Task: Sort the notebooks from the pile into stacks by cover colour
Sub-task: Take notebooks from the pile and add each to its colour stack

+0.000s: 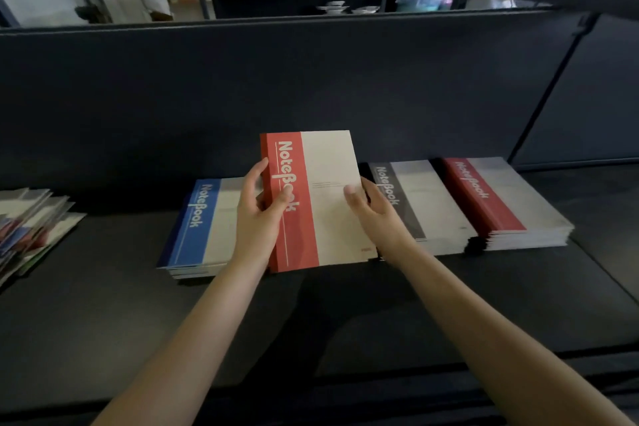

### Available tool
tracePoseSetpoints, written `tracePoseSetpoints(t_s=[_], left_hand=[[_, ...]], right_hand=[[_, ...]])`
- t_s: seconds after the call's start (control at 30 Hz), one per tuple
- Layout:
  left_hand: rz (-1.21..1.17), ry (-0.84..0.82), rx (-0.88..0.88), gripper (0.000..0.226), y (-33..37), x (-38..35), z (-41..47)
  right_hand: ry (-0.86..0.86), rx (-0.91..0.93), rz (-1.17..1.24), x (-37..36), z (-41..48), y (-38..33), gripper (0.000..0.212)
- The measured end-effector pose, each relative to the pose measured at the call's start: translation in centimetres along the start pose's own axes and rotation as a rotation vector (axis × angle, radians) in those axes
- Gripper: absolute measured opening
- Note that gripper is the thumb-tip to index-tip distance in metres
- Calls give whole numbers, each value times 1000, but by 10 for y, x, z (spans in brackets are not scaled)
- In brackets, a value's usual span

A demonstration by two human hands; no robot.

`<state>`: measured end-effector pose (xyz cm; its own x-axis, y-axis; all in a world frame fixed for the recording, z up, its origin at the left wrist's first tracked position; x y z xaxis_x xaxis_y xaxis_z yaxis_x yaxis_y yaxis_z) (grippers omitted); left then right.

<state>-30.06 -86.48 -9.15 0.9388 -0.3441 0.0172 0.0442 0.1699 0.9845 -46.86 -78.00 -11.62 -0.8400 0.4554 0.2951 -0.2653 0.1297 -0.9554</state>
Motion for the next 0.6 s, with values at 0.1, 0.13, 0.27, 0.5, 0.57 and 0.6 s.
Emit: tracePoseSetpoints(t_s=[0.1, 0.13, 0.27, 0.5, 0.57, 0.6], left_hand=[[-29, -39, 5, 51, -1, -39, 0], [-25, -58, 1, 53, -2, -53, -1], [-1, -174, -5, 57, -6, -117, -11], [338, -403, -100, 56, -12, -208, -21], [514, -479, -120, 50, -19, -228, -17], [620, -527, -116, 49, -24, -238, -17]], right_hand=[[-11, -12, 90, 30, -13, 13, 70], [7, -9, 102, 45, -16, 19, 69], [158, -33, 21, 113, -28, 39, 64], [369, -43, -109, 219, -35, 57, 56], [403, -54, -169, 244, -33, 61, 55], [418, -63, -204, 257, -31, 63, 55]])
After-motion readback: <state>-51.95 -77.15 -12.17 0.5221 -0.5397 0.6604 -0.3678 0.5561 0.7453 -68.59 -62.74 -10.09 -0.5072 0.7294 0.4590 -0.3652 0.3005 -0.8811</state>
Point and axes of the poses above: each hand's wrist, its own z-axis towards the middle knuckle, its own x-axis out of the back of the hand, y = z × x, the point moved 7 cm from there along z, towards the middle knuckle, and after that the axes turned 1 degree about x, right-handed, at the moved point
